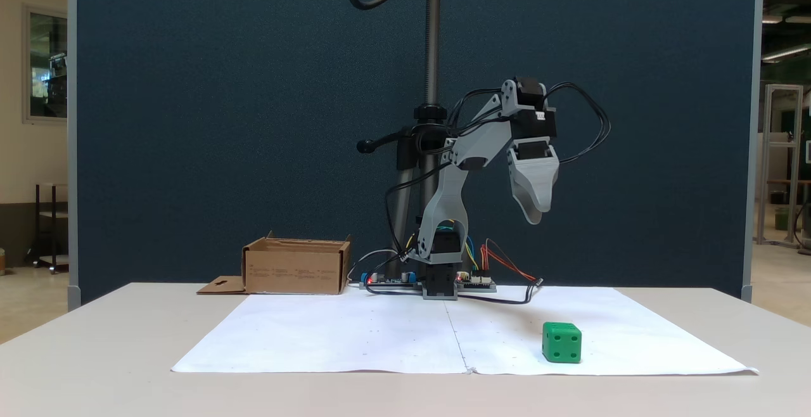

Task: Grasp a green dice and put it in the bin.

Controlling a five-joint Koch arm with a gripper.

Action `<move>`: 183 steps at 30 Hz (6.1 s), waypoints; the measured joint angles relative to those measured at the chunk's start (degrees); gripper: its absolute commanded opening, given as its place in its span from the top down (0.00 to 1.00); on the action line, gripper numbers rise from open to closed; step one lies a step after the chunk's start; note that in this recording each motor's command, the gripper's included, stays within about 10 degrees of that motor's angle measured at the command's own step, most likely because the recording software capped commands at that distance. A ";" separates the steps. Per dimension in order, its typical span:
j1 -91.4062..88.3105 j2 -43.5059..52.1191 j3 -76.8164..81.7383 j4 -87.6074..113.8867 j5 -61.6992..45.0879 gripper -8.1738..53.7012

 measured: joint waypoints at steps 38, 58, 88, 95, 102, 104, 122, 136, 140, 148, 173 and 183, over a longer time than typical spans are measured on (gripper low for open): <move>0.00 -23.99 -21.53 0.53 4.39 0.16; 1.23 -29.97 -21.53 0.79 5.01 0.17; 1.23 -31.46 -21.53 -2.46 5.01 0.17; 1.23 -32.26 -21.53 -4.75 5.01 0.17; 1.23 -32.43 -21.45 -5.10 5.01 0.17; 1.23 -32.43 -21.45 -5.10 5.01 0.17; 1.23 -34.45 -21.45 -5.10 5.01 0.17; 1.23 -38.41 -21.45 -5.10 5.01 0.17; 1.23 -38.94 -21.53 -5.10 5.01 0.17; 1.23 -39.55 -21.45 -5.19 4.92 0.20; 2.20 -41.31 -21.53 -6.59 4.92 0.24; 2.20 -41.31 -21.45 -6.59 4.92 0.33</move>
